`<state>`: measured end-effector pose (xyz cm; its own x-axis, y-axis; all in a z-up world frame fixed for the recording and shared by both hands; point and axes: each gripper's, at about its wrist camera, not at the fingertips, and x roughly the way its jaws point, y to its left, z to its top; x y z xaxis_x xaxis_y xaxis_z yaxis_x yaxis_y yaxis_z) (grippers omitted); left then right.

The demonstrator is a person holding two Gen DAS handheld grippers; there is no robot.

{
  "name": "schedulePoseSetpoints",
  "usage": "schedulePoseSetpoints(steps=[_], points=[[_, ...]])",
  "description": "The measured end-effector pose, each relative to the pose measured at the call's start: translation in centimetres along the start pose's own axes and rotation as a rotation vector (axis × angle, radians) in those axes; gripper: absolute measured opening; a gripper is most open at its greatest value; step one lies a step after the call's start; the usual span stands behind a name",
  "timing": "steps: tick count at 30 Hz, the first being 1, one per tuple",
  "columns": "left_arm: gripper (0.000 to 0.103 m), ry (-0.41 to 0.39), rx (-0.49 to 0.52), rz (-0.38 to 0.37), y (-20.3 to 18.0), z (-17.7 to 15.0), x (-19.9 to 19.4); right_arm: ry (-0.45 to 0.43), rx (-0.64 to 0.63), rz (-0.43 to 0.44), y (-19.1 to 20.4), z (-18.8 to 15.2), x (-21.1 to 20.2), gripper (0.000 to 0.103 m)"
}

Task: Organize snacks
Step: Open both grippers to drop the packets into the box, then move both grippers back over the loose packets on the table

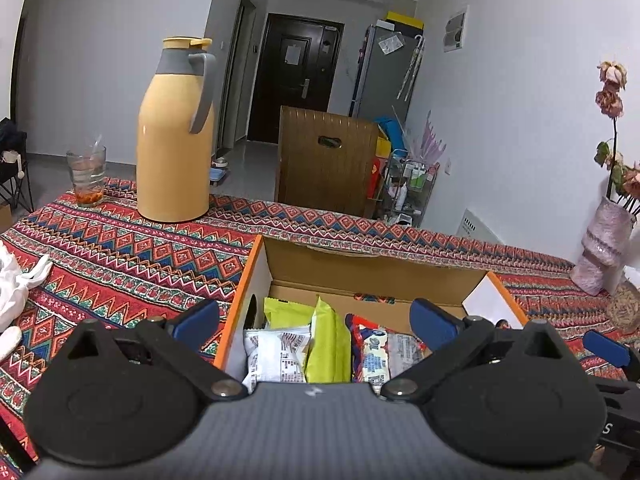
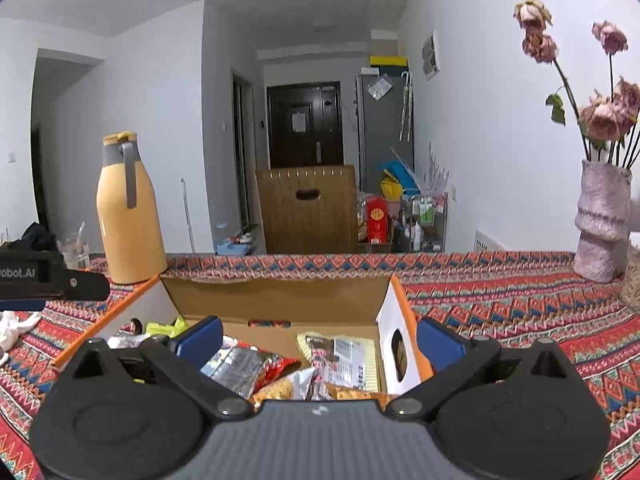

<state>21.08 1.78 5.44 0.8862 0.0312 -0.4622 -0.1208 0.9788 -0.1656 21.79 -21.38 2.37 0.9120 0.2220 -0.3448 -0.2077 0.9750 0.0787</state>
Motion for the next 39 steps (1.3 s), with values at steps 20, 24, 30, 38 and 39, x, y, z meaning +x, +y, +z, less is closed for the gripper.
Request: schedulePoseSetpoints(steps=[20,24,30,38,39], points=[[0.103,0.046,0.058,0.035,1.7,-1.2,-5.3,-0.025,-0.067,-0.017,-0.3,-0.7,-7.9,0.103],[0.103,0.088,0.102,0.081,2.7,-2.7,-5.4,0.014,-0.063,-0.027,-0.5,-2.1,-8.8,0.103],[0.103,0.159,0.096,0.102,4.5,-5.4,-5.6,0.089,-0.034,-0.041,-1.0,-4.6,-9.4,0.103],[0.103,0.182,0.053,0.065,5.1,-8.3,-5.3,0.177,0.010,-0.038,-1.2,-7.5,-9.9,0.103],[0.103,0.177,0.053,0.065,5.1,-8.5,-5.2,0.183,0.013,-0.036,-1.1,-7.7,-9.9,0.103]])
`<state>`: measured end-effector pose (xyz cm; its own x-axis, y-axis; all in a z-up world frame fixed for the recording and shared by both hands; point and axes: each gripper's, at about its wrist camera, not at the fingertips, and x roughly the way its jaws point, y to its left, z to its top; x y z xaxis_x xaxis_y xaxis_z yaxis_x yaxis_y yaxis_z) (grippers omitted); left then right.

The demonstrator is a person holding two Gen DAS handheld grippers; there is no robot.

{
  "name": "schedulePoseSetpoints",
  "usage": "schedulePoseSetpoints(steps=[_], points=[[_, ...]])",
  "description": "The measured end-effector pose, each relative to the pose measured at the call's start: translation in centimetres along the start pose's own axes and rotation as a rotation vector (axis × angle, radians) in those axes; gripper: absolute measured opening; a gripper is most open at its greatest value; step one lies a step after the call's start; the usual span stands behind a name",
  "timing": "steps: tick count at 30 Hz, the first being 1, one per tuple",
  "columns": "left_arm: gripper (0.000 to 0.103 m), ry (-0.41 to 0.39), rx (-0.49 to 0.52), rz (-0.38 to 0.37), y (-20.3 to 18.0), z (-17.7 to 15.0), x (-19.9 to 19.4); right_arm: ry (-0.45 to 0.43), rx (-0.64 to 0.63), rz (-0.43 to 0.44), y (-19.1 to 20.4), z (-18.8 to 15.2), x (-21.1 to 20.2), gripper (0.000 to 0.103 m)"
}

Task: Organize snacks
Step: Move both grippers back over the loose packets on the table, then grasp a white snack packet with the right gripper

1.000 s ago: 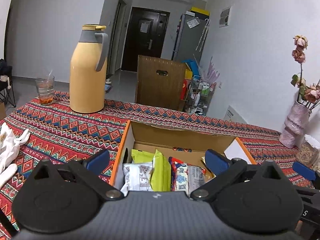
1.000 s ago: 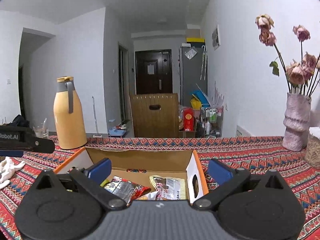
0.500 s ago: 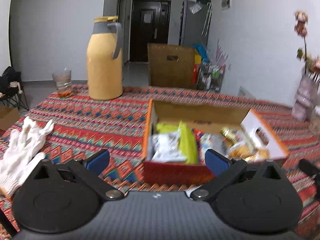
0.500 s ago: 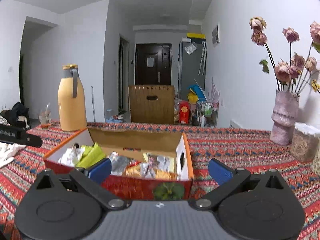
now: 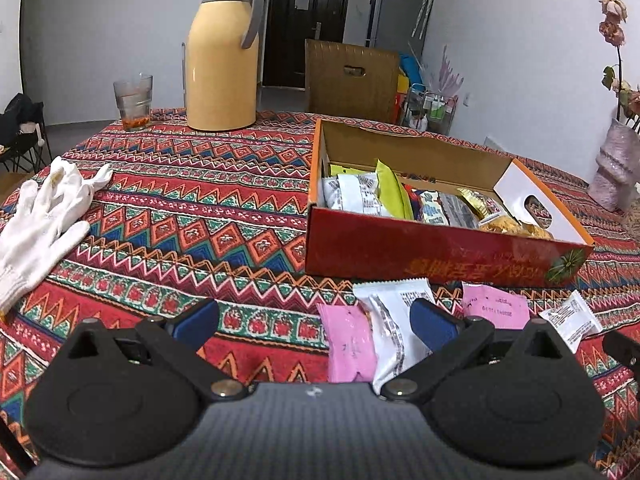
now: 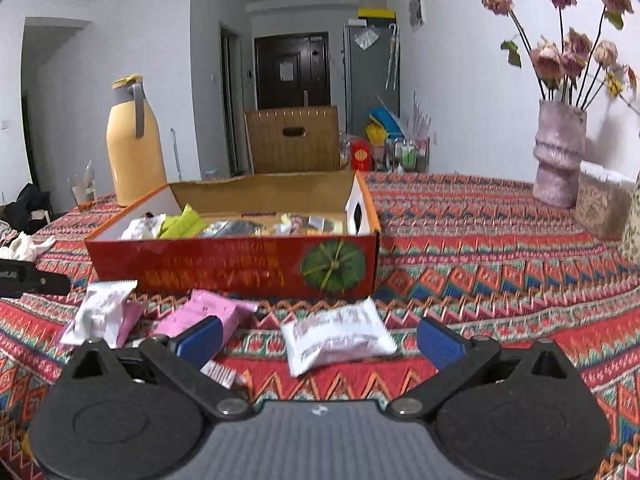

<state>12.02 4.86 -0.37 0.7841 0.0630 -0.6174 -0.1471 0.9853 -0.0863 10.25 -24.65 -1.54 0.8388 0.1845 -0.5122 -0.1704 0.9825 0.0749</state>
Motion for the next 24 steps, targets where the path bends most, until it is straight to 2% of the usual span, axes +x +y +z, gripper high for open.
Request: schedulePoseSetpoints(steps=[9,24], points=[[0.103,-0.067,0.012,-0.023,-0.3,-1.5,0.2,0.043,0.004,0.005,0.6,-0.8,0.4,0.103],[0.103,-0.058,-0.021,-0.068,0.3,-1.8,0.4,0.081,0.007,0.028,2.3,-1.1,0.4,0.103]])
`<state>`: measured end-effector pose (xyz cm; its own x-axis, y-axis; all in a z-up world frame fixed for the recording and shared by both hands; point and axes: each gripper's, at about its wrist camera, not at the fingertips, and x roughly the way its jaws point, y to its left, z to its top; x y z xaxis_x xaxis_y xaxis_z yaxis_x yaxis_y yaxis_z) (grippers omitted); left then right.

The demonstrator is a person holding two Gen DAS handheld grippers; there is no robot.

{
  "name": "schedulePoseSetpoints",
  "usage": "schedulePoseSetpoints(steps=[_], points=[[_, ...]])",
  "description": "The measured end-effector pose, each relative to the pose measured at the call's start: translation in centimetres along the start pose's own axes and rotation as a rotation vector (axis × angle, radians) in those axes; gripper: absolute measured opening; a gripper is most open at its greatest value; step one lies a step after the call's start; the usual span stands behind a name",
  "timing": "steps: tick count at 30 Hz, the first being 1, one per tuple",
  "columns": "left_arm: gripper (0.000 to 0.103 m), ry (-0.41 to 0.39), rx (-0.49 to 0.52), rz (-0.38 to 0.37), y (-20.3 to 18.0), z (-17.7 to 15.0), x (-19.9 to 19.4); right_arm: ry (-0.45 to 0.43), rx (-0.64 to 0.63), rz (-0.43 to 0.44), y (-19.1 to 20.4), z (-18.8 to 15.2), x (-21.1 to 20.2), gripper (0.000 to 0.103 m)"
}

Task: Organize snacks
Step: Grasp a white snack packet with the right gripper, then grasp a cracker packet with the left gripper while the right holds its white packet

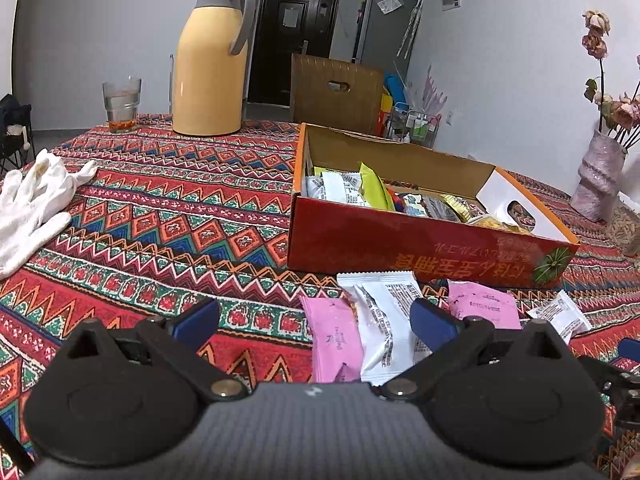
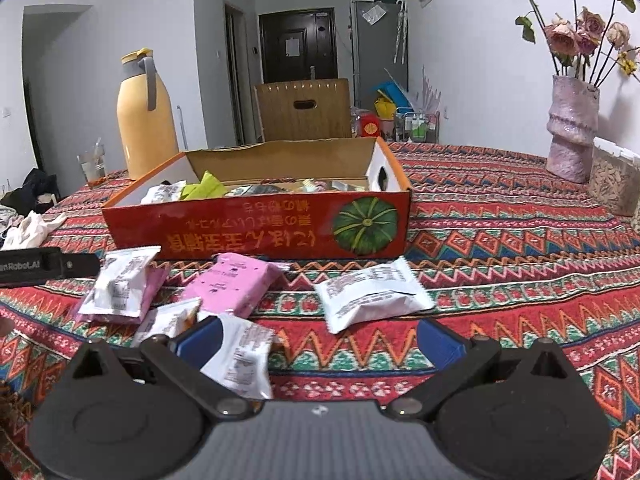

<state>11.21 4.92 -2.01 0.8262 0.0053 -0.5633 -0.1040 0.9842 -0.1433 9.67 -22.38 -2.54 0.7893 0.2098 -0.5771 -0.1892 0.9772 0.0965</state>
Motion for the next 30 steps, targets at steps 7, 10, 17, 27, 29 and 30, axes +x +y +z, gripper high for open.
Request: schedulePoseSetpoints(steps=[7,10,17,27,29,30], points=[[0.103,0.006,-0.005,-0.015,0.2,-0.1,-0.1,0.037,-0.004,0.034,1.9,0.4,1.3,0.103],[0.103,0.016,-0.008,-0.021,0.3,-0.2,0.0,0.064,-0.003,0.039,2.5,0.3,2.2,0.097],[0.103,0.037,-0.017,-0.045,0.5,-0.2,0.2,0.116,0.036,0.052,2.5,0.1,3.4,0.072],[0.103,0.047,-0.022,-0.047,0.5,-0.2,0.4,0.102,0.051,0.072,2.3,0.0,3.0,0.050],[0.103,0.050,-0.024,-0.047,0.6,-0.2,0.4,0.081,0.053,0.070,2.2,0.1,2.4,0.049],[0.103,0.052,-0.026,-0.044,0.6,-0.2,0.5,0.070,0.053,0.070,2.2,0.2,2.1,0.049]])
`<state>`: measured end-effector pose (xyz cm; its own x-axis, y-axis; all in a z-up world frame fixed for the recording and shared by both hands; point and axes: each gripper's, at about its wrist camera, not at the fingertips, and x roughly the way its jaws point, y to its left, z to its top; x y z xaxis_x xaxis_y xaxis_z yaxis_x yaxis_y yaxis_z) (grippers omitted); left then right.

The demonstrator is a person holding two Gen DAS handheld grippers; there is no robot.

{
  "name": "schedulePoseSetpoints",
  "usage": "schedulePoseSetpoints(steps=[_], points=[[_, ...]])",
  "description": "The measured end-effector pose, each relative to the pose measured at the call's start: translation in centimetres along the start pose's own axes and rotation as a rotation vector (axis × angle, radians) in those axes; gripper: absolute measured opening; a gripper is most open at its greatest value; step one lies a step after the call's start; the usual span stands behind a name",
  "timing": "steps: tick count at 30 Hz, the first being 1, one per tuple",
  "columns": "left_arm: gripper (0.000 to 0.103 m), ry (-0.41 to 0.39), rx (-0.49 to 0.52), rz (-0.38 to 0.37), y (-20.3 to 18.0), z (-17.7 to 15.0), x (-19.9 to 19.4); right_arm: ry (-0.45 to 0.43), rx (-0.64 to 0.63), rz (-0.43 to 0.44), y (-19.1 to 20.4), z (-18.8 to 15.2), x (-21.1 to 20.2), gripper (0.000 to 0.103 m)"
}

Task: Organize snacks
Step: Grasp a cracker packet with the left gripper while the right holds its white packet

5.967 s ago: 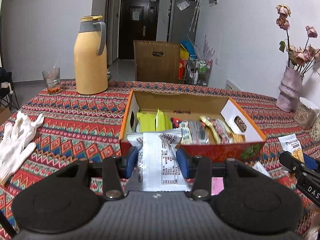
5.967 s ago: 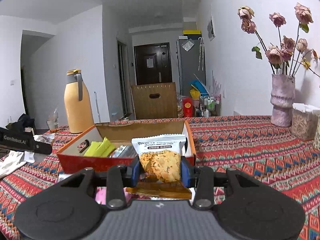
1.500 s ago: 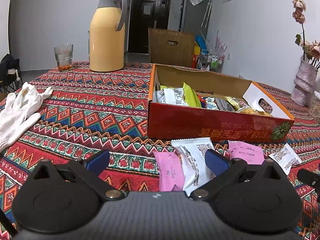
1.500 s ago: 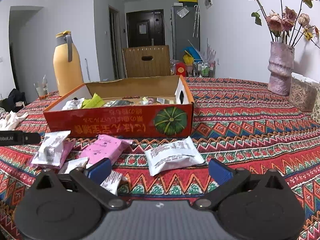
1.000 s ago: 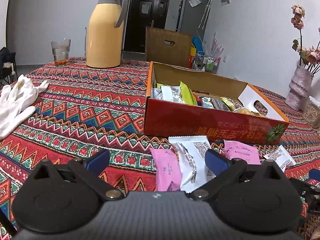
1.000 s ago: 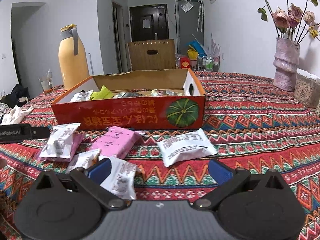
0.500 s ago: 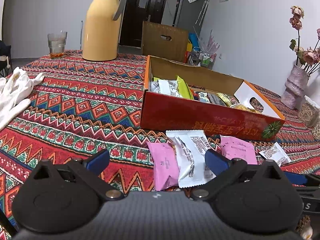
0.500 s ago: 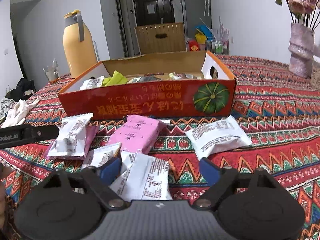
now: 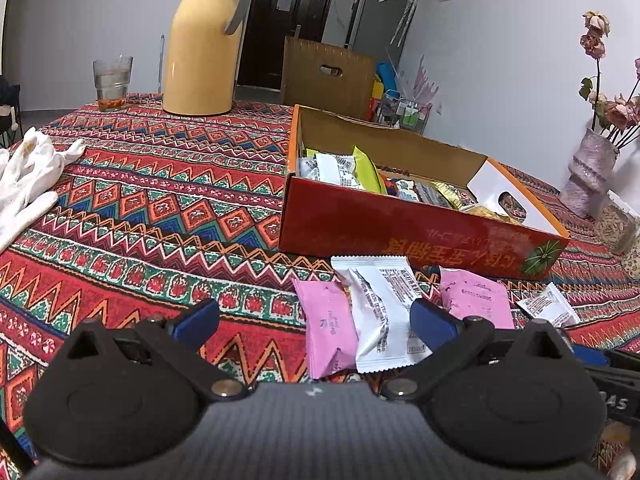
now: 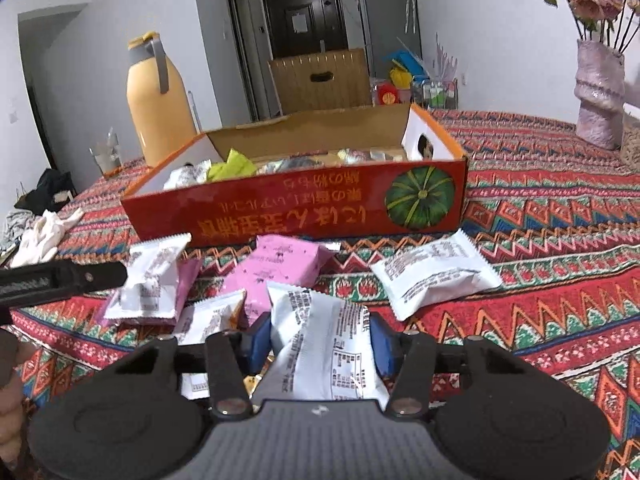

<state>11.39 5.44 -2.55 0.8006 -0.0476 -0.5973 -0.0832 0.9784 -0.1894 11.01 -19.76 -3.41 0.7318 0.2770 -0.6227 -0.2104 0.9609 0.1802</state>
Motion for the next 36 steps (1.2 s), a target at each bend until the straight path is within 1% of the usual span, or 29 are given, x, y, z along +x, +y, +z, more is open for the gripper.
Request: schedulePoseSetpoints(steps=[3,8,14,25,30,36], points=[[0.103,0.011,-0.003,0.018,0.0,0.1,0.0,-0.036,-0.005,-0.006,0.0,0.1,-1.2,0.049],[0.103,0.007,0.022,-0.005,-0.8,0.4,-1.7,-0.099,-0.015,-0.009,-0.1,-0.2,-3.4,0.050],[0.103,0.010,0.075,-0.012,-3.0,-0.5,-3.8,-0.135,-0.003,-0.002,-0.9,-1.4,-5.2,0.050],[0.103,0.113,0.138,-0.030,-6.0,-4.2,-5.6,-0.155,0.015,0.020,-2.2,-4.4,-7.4,0.050],[0.103,0.169,0.144,-0.029,-6.9,-5.6,-5.3,-0.158,0.015,0.019,-2.6,-5.5,-8.0,0.050],[0.103,0.231,0.150,0.000,-7.5,-6.8,-4.3,-0.159,0.023,0.016,-3.1,-6.5,-8.5,0.050]])
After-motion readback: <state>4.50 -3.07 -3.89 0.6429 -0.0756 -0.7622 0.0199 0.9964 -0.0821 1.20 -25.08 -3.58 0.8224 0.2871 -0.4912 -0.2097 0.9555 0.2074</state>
